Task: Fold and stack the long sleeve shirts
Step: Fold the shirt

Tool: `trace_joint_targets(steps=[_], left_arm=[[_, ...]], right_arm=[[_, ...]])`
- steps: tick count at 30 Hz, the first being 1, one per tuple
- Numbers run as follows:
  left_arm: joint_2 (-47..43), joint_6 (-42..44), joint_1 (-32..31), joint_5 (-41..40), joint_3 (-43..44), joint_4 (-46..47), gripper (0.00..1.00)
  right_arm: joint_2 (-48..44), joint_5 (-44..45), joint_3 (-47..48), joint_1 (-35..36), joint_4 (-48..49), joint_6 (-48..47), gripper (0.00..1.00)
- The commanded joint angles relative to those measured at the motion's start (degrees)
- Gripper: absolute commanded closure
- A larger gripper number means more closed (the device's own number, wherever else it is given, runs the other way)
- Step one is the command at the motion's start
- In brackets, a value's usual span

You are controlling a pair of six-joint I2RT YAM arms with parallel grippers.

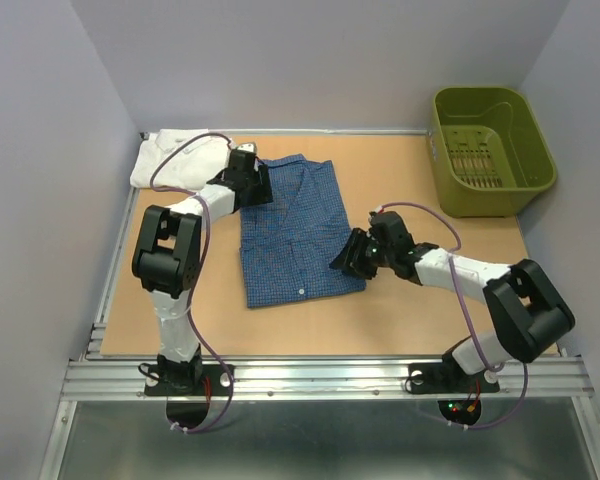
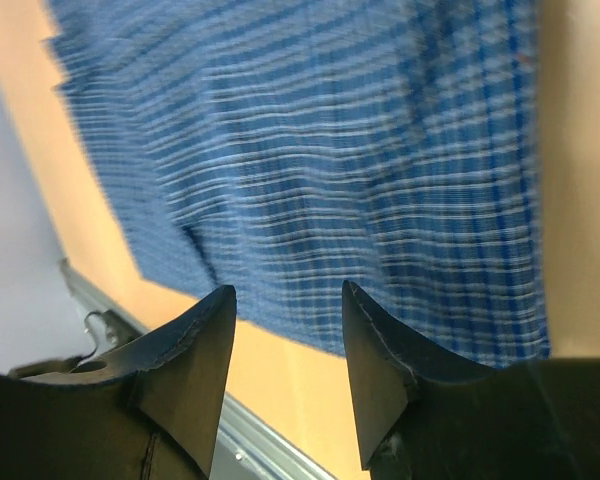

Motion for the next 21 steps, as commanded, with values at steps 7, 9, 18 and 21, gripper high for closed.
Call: trace_joint_targets(steps=[7, 9, 18, 21], left_arm=[[-1.9, -10.4, -0.2, -1.3, -5.7, -1.2, 0.3], [-3.0, -13.0, 0.5, -1.5, -9.5, -1.4, 0.31], [-15.4, -27.4, 2.5, 4.0, -26.9, -0.8, 0.35], [-22.5, -32.9, 2.4, 9.7, -34.3, 0.7, 0.35]], right_arm=[[10.5, 4.4, 1.8, 1.1, 0.9, 1.7, 0.49], [12.0, 5.5, 1.5, 0.2, 0.8, 1.1, 0.48], [18.8, 6.5, 11.8, -11.8, -7.3, -11.4, 0.45], [24.9, 7.6, 20.9, -13.8, -11.6, -18.1, 0.44]])
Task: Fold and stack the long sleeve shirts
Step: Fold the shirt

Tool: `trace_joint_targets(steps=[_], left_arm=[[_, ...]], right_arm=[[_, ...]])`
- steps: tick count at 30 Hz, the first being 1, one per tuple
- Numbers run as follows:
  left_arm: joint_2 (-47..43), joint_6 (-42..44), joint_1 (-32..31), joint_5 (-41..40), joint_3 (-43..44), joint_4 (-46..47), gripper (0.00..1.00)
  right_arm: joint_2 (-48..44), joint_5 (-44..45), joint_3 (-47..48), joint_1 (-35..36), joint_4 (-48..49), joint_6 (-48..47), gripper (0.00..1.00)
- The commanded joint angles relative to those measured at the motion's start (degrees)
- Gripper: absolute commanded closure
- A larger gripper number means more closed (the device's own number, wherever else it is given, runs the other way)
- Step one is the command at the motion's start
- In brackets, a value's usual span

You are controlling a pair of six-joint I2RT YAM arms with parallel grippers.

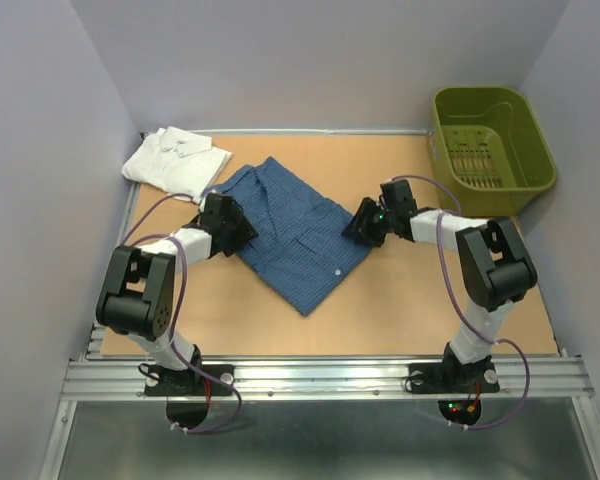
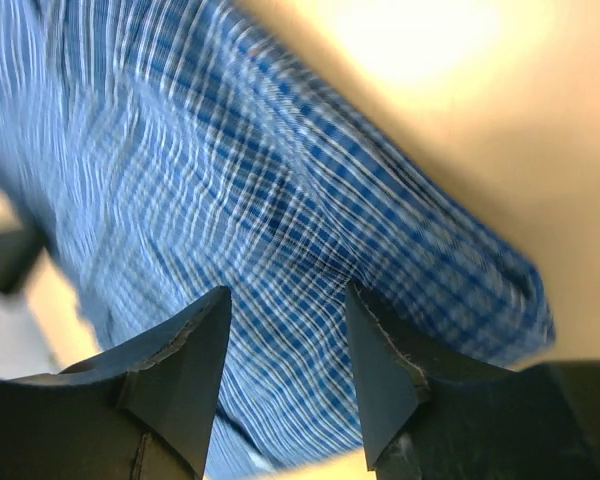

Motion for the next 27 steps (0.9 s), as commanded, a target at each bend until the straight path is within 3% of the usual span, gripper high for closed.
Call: trace_joint_targets(steps=[1, 7, 13, 17, 21, 27], left_arm=[[-8.3, -10.0, -0.5, 7.7, -10.1, -1.6, 0.35], [-29.8, -21.5, -2.3, 8.0, -24.5, 0.8, 0.35], [-44.9, -14.7, -4.0, 1.4, -20.7, -8.2, 0.3], [-45.9, -6.6, -5.2, -1.0, -17.0, -10.4, 0.29], [-42.0, 2.3, -10.3, -5.0, -11.0, -10.2, 0.24], [-35.3, 11.3, -28.3, -11.5, -2.4, -8.9, 0.22]], right_arm=[[8.0, 7.8, 10.3, -2.6, -9.7, -12.0, 0.44], [16.2, 10.0, 23.8, -2.8, -12.0, -17.1, 0.43], [12.1, 10.8, 28.2, -2.8, -12.5, -20.8, 0.43], [4.4, 9.7, 25.0, -2.8, -12.6, -21.2, 0.38], [-5.3, 11.1, 18.1, -2.8, -12.7, -19.3, 0.23], [-20.9, 17.4, 6.7, -3.1, -14.2, -15.3, 0.02]])
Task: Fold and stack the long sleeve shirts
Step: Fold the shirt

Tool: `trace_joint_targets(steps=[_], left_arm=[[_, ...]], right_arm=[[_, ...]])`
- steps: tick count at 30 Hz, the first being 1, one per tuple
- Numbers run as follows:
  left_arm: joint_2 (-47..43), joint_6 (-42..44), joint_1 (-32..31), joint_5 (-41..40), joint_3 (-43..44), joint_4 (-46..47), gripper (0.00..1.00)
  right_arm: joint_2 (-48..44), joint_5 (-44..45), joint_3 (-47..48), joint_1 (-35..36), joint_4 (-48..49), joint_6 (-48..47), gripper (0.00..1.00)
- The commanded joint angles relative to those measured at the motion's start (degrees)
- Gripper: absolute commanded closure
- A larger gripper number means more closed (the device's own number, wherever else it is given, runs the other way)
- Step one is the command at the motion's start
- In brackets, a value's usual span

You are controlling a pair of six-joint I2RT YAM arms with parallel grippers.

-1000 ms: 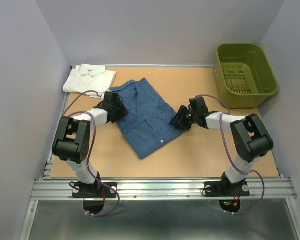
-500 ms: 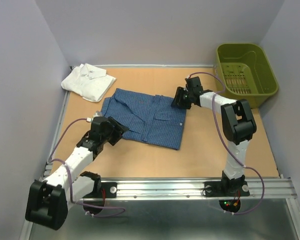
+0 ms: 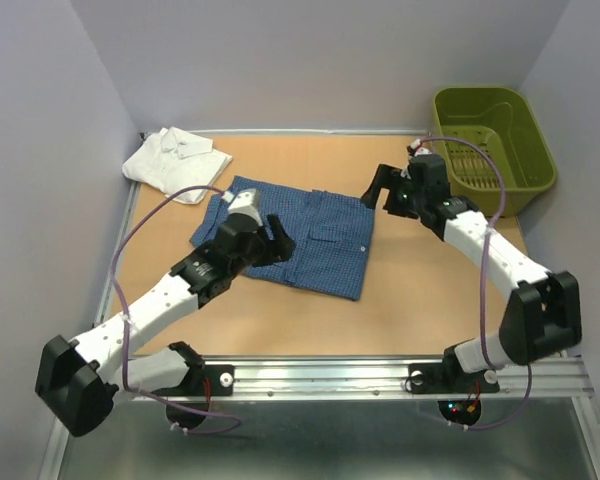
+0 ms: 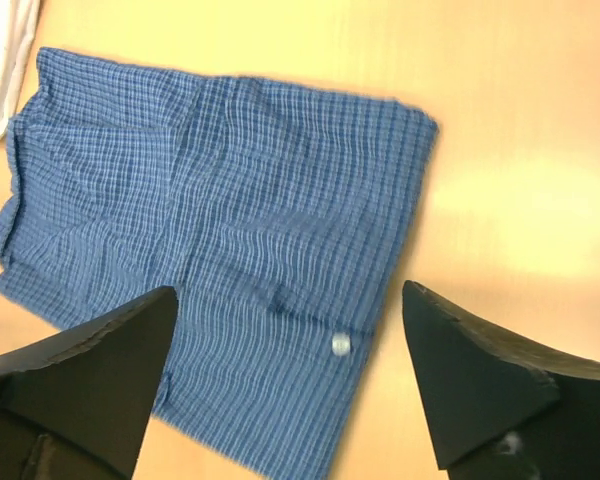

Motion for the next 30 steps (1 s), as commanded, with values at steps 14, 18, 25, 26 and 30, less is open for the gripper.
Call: trace_joint_targets(steps=[14, 18, 25, 26, 30], left_arm=[[36.3, 16.2, -33.8, -16.2, 27.1, -2.6, 0.28], [42.8, 17.4, -35.7, -16.9, 33.0, -6.4, 0.31], [54.3, 16.2, -36.0, -17.9, 43.0, -15.7, 0.37], [55.3, 16.0, -36.0, -18.1, 44.3, -17.3, 0.37], [59.3, 15.3, -36.0, -18.4, 46.5, -20.4, 0.38]], right_arm=[[-25.9, 19.2, -21.8, -2.9, -5.5, 18.8, 0.0], [-27.0, 20.7, -23.1, -2.8, -5.5, 20.3, 0.0], [-26.6, 22.2, -23.0, -2.8, -5.5, 20.1, 0.0], [-26.5, 22.2, -23.0, -2.8, -5.4, 20.0, 0.0], [-25.8, 22.3, -23.4, -2.9, -5.4, 19.9, 0.0]])
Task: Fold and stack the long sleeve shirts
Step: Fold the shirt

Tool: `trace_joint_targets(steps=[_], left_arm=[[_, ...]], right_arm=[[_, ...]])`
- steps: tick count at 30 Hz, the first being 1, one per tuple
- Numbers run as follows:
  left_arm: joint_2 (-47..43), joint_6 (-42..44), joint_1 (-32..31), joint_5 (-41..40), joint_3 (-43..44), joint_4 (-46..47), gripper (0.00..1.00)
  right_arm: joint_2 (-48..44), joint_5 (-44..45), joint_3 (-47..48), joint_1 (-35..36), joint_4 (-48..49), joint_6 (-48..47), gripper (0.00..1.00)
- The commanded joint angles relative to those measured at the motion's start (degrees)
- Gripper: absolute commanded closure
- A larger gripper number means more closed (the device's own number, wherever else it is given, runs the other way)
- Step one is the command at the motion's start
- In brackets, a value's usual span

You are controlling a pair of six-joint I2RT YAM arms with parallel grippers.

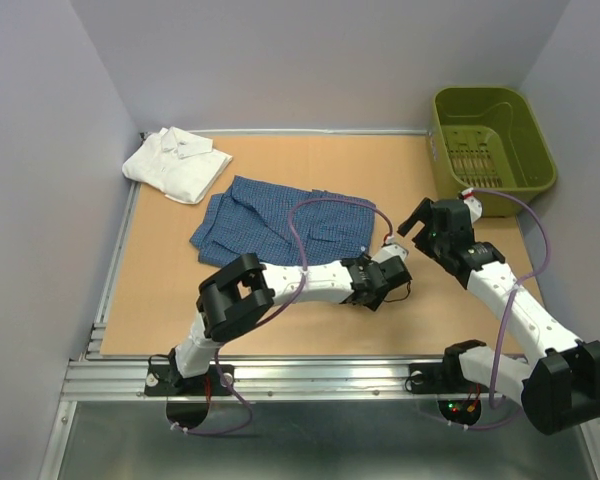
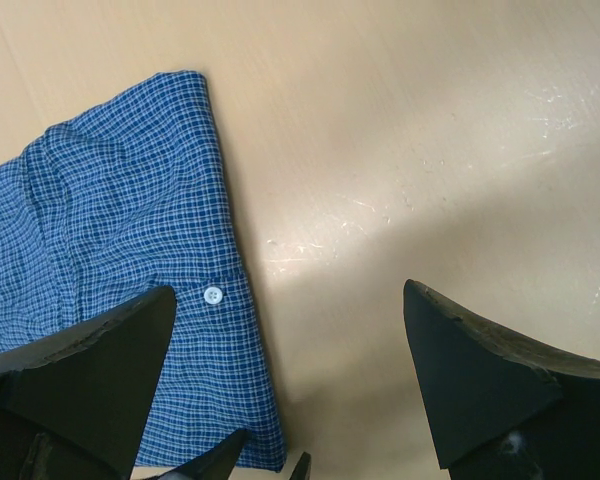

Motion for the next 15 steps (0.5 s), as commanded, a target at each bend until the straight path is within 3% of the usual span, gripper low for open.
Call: trace_joint_targets(steps=[1, 6, 9, 15], left_arm=[[3.0, -0.8, -0.1, -2.7, 5.0, -8.0, 0.39], [6.3, -4.1, 2.2, -3.5, 7.0, -12.4, 0.4], [6.3, -4.2, 3.7, -1.3, 5.9, -11.8, 0.46], [3.7, -3.3, 4.2, -0.3, 4.5, -9.7, 0.75]], right_arm=[[-0.1, 2.3, -0.9, -0.4, 1.0, 0.7, 0.0], [1.2, 1.2, -0.6, -0.6, 1.2, -0.3, 0.0], [2.2, -0.7, -1.1, -0.6, 2.2, -1.2, 0.0], [6.3, -10.0, -2.1, -0.6, 7.5, -2.1, 0.0]])
